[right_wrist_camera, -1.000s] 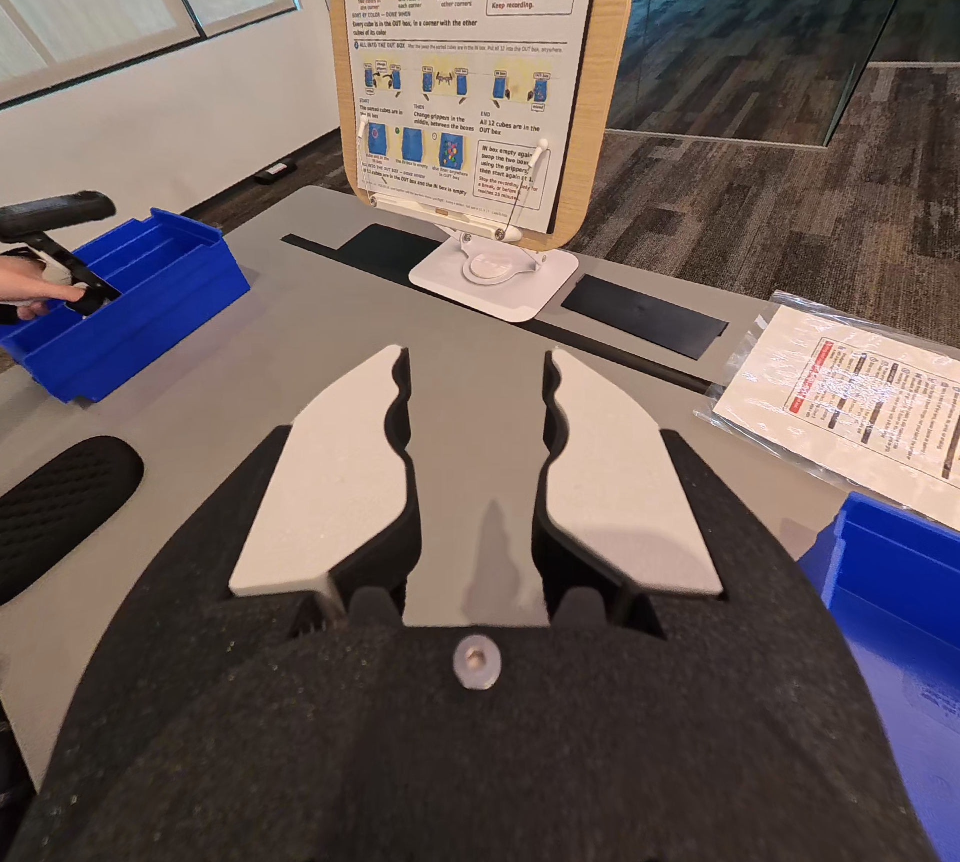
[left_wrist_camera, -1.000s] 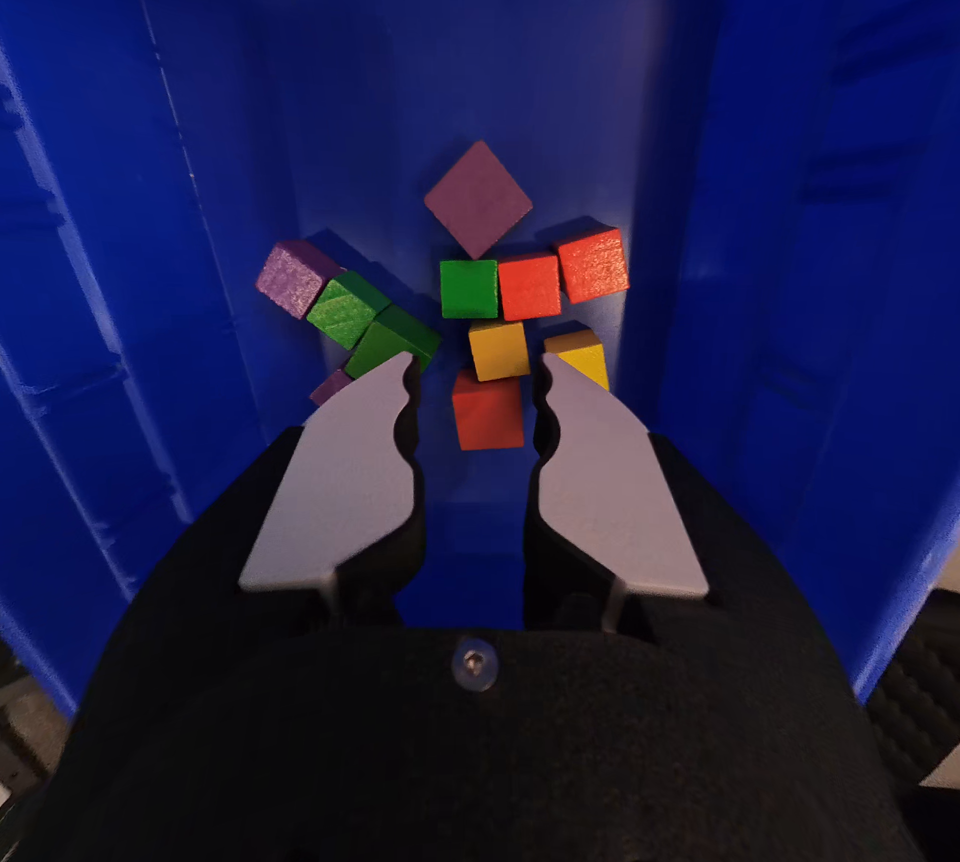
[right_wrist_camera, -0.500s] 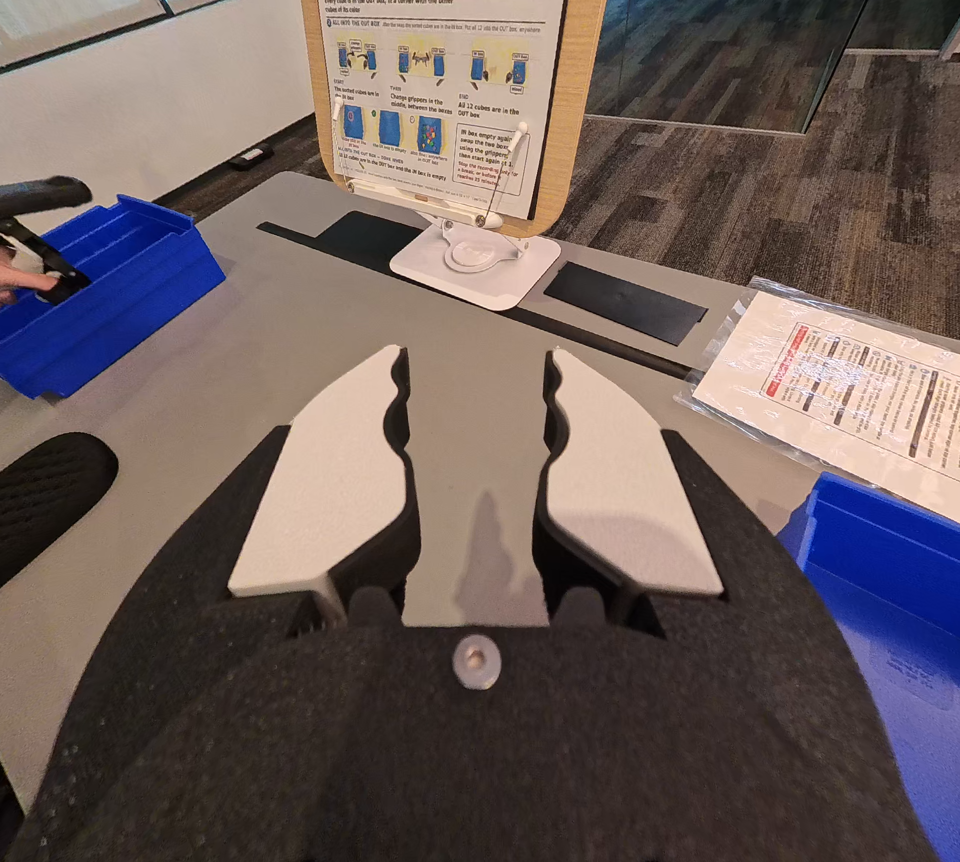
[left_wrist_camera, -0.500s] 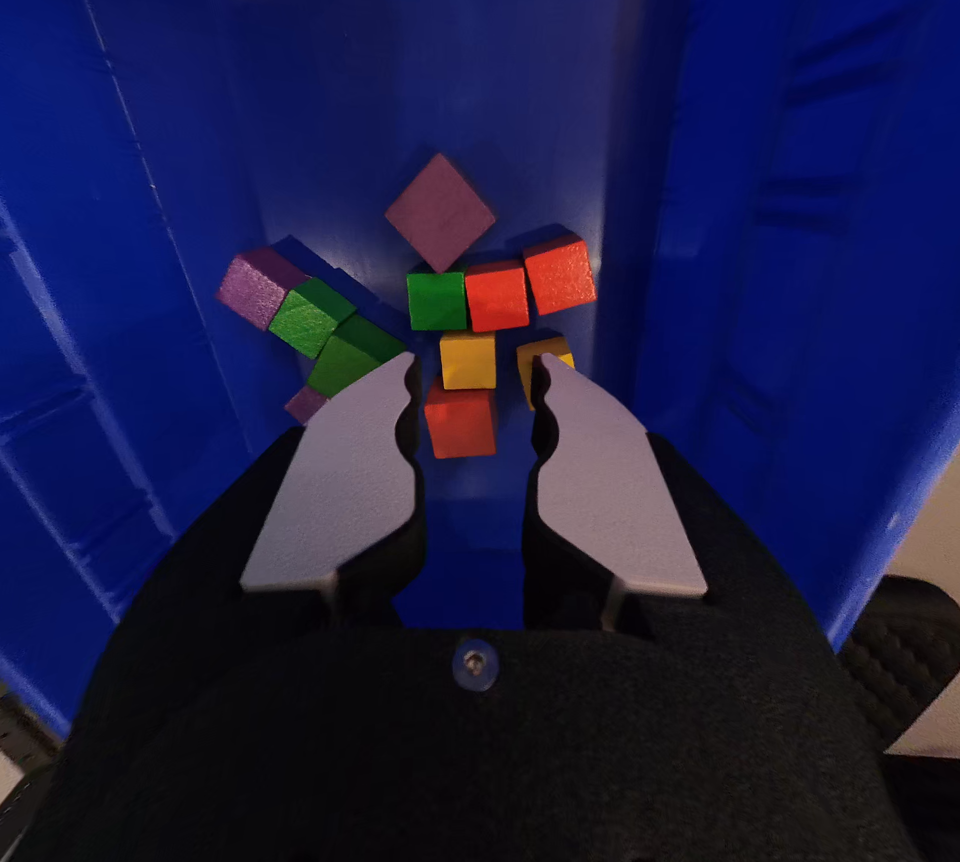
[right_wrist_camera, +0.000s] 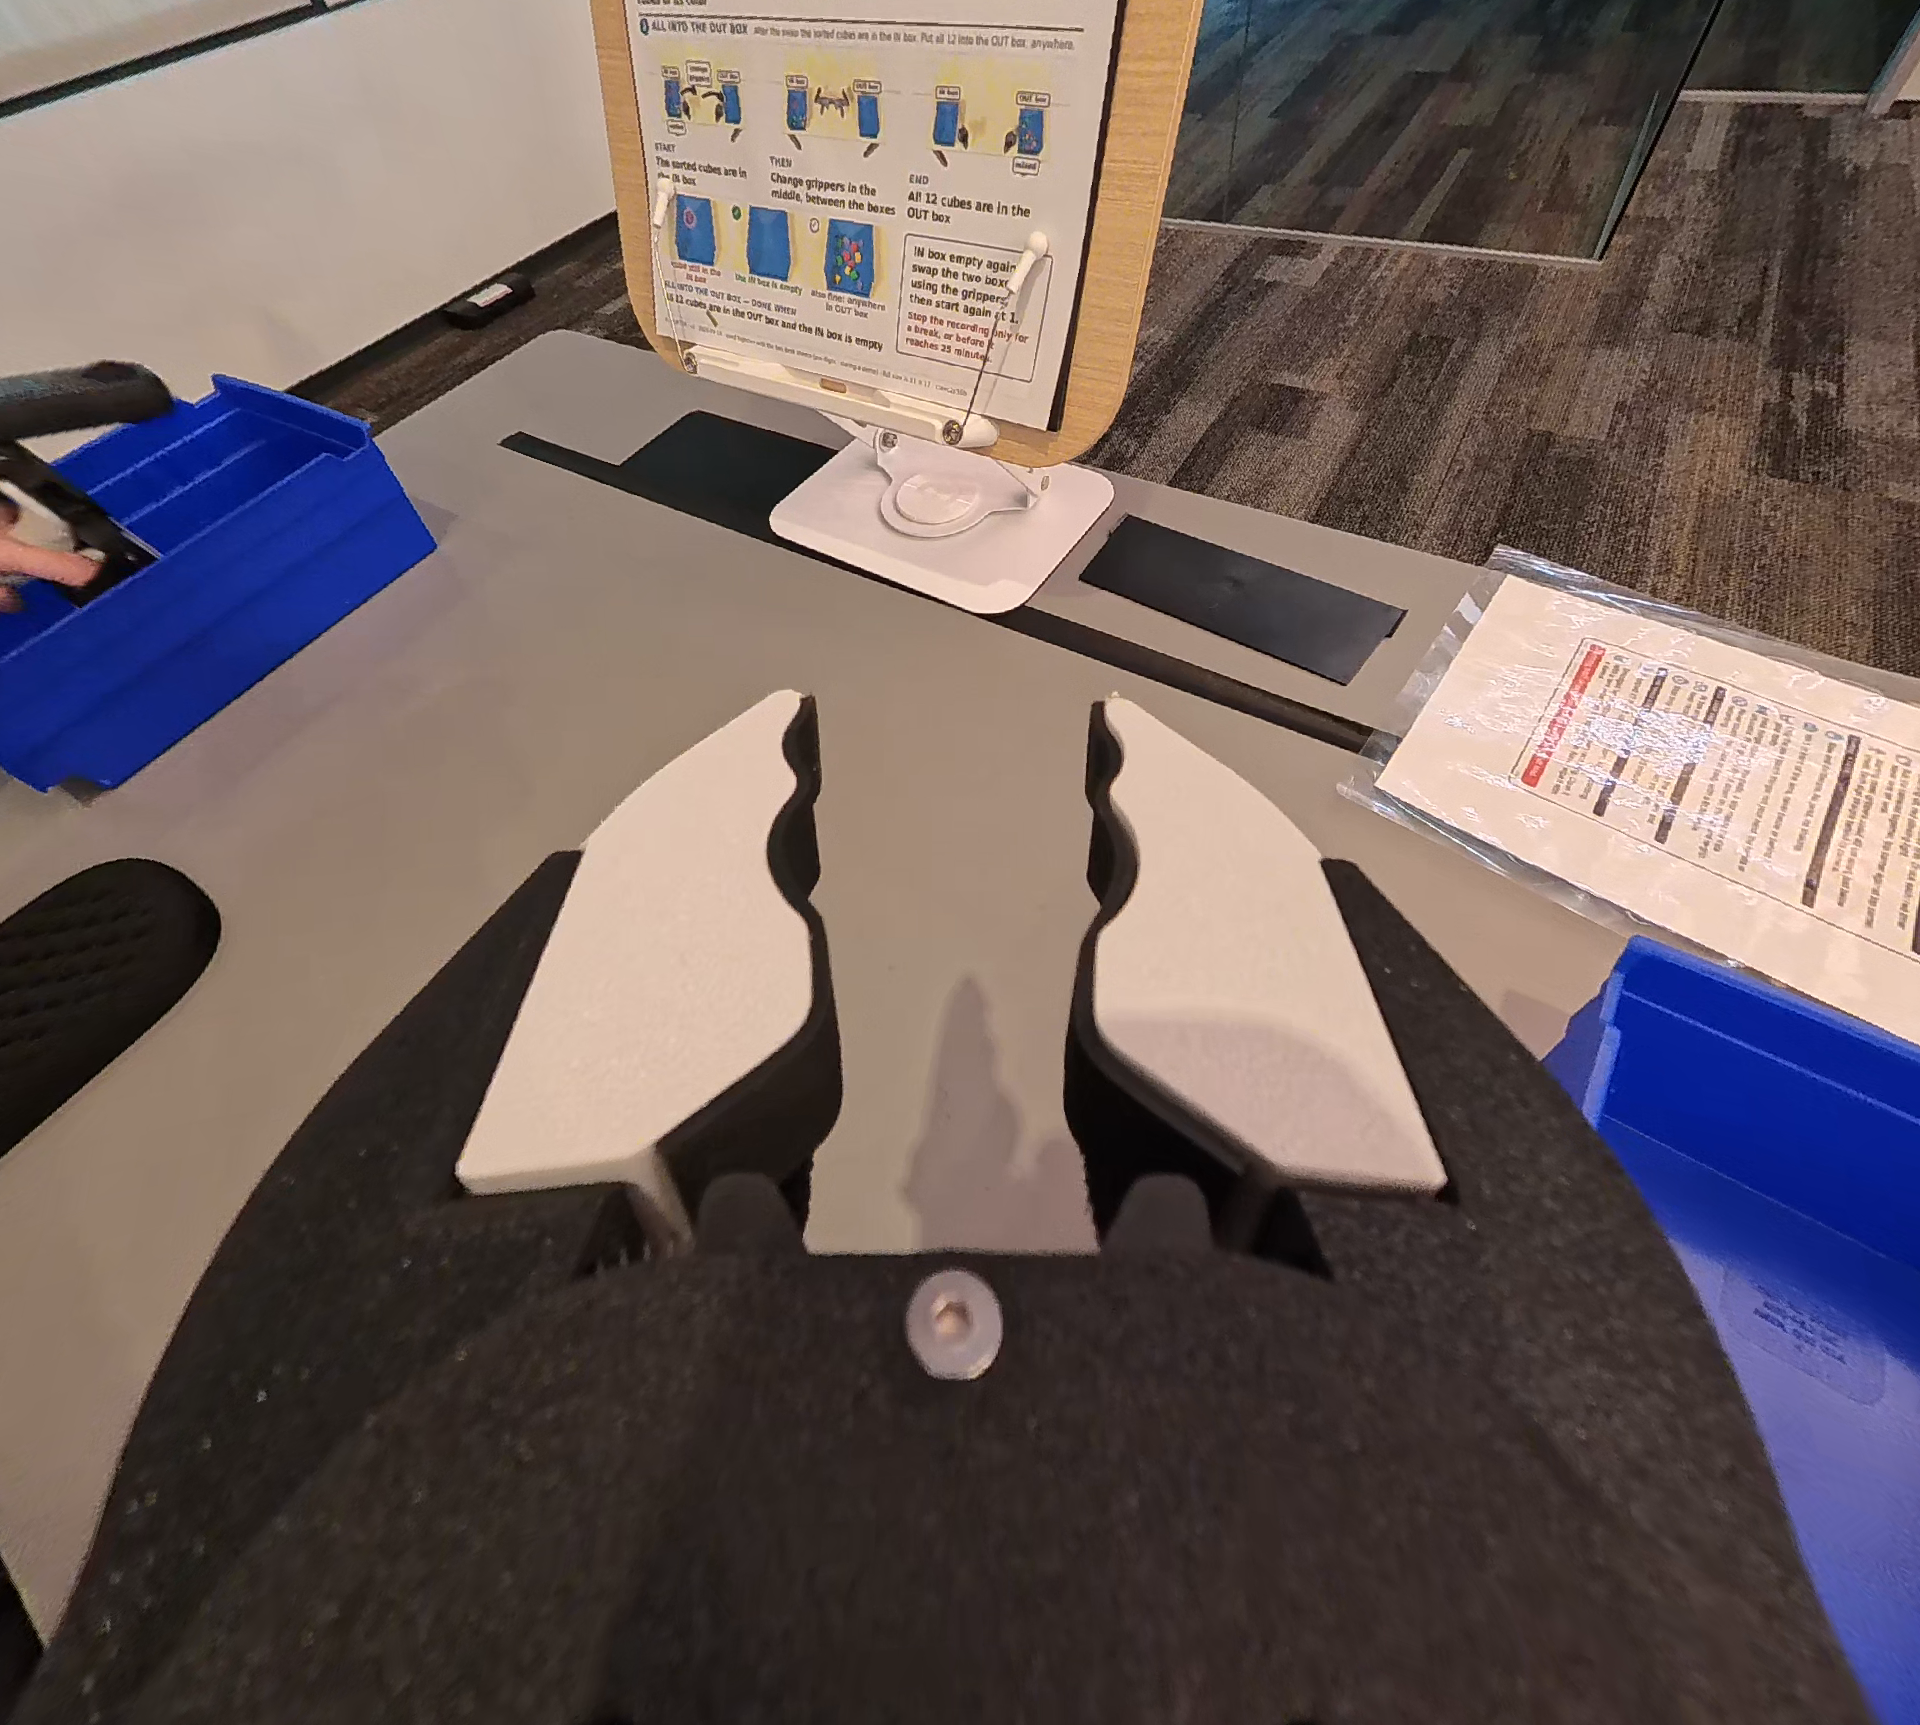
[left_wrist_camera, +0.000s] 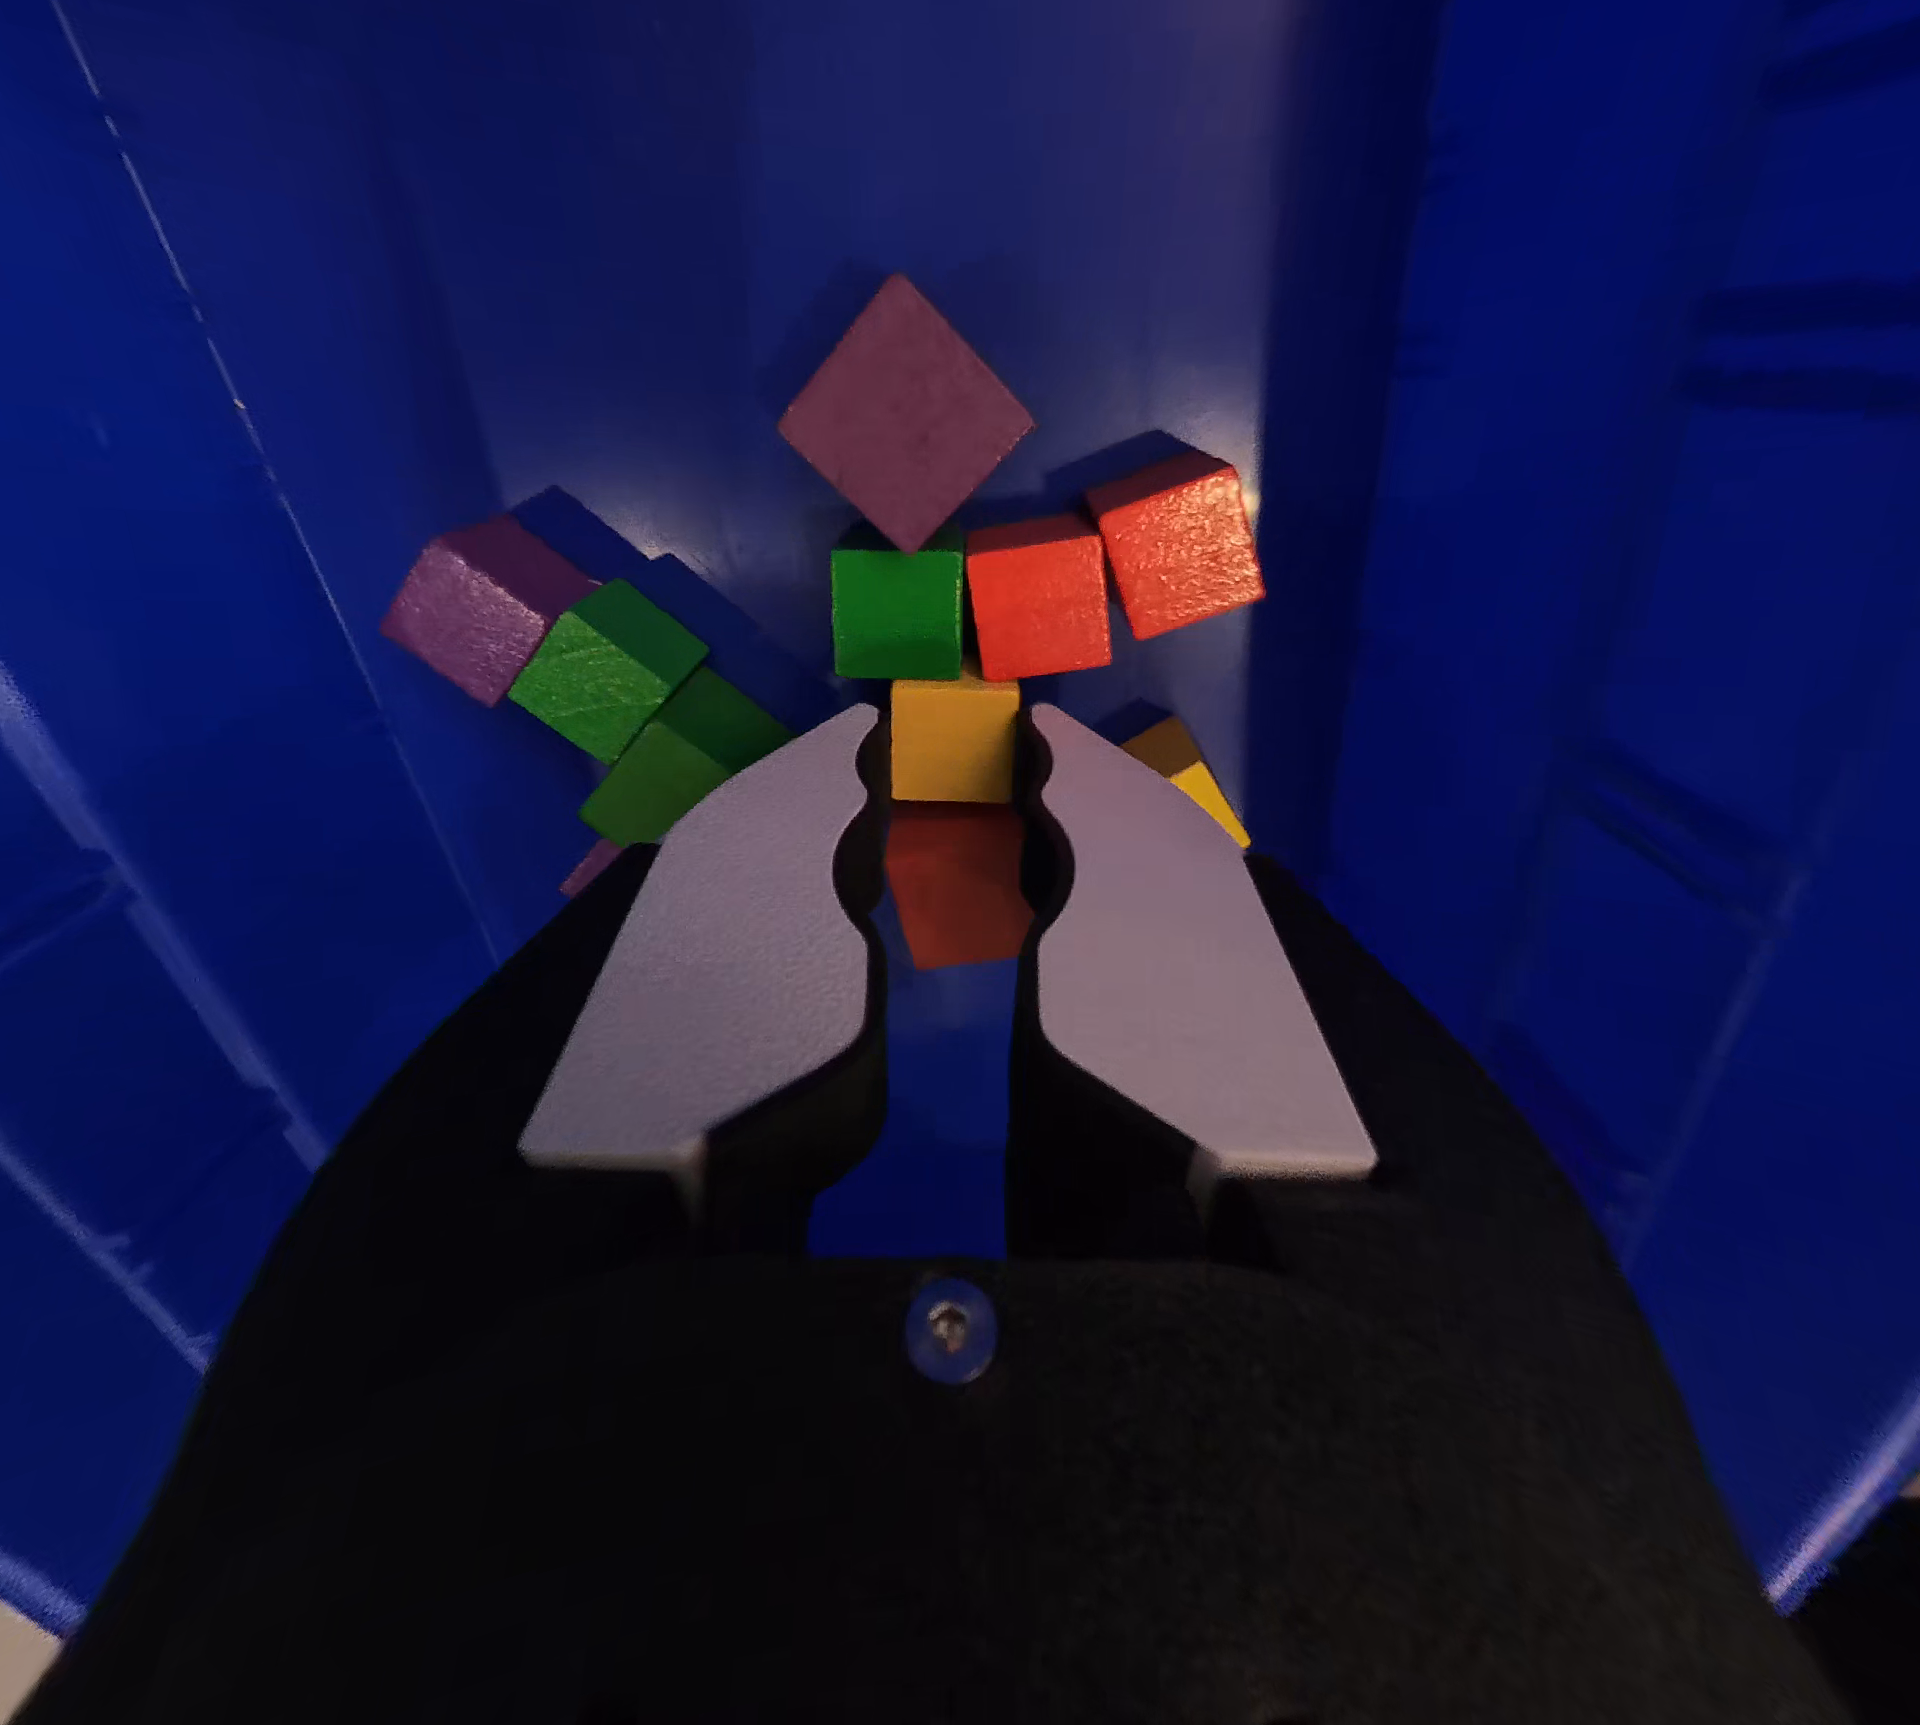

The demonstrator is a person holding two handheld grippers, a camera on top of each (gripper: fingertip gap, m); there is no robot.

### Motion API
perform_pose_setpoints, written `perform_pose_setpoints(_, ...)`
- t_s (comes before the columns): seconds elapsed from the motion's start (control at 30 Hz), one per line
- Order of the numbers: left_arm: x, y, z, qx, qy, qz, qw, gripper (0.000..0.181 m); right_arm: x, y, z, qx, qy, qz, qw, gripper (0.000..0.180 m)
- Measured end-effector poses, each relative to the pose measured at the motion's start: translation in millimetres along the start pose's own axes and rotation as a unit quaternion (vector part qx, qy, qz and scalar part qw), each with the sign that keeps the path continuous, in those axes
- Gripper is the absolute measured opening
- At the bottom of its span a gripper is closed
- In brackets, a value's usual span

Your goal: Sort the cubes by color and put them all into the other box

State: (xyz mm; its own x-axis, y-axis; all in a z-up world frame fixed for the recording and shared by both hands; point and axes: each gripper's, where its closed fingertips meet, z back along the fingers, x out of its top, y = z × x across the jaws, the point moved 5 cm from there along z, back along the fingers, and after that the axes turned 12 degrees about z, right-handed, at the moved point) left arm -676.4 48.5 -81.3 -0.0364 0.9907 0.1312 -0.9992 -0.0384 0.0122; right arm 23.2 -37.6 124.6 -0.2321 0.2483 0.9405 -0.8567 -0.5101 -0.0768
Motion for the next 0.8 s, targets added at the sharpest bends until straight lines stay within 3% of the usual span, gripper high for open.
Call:
perform_pose_setpoints(0.1, 3, 3, 20, 0.013, -0.048, -0.024, 0.999, 0.022, 2, 2, -1, 0.0, 0.0, 0.005, 1.0, 0.048)
perform_pose_setpoints(0.2, 8, -5, 61, -0.023, -0.132, -0.042, 0.99, 0.023, 6, 9, -6, 0.009, -0.002, 0.016, 1.0, 0.047)
perform_pose_setpoints(0.27, 9, -26, 97, -0.083, -0.208, -0.076, 0.972, 0.022, 13, 21, -13, 0.035, -0.014, 0.032, 0.999, 0.047)
perform_pose_setpoints(0.37, -10, -90, 149, -0.261, -0.284, -0.137, 0.913, 0.022, 29, 54, -29, 0.101, -0.057, 0.126, 0.985, 0.048)
perform_pose_setpoints(0.43, -34, -138, 175, -0.391, -0.278, -0.176, 0.86, 0.022, 34, 91, -42, 0.166, -0.094, 0.233, 0.954, 0.049)
perform_pose_setpoints(0.53, -69, -199, 195, -0.516, -0.234, -0.213, 0.796, 0.022, 37, 149, -64, 0.217, -0.145, 0.355, 0.897, 0.047)
perform_pose_setpoints(0.67, -101, -262, 204, -0.617, -0.154, -0.228, 0.737, 0.022, 34, 230, -82, 0.275, -0.197, 0.45, 0.827, 0.042)
perform_pose_setpoints(0.8, -115, -299, 205, -0.662, -0.101, -0.224, 0.708, 0.022, 38, 270, -81, 0.248, -0.272, 0.489, 0.791, 0.039)
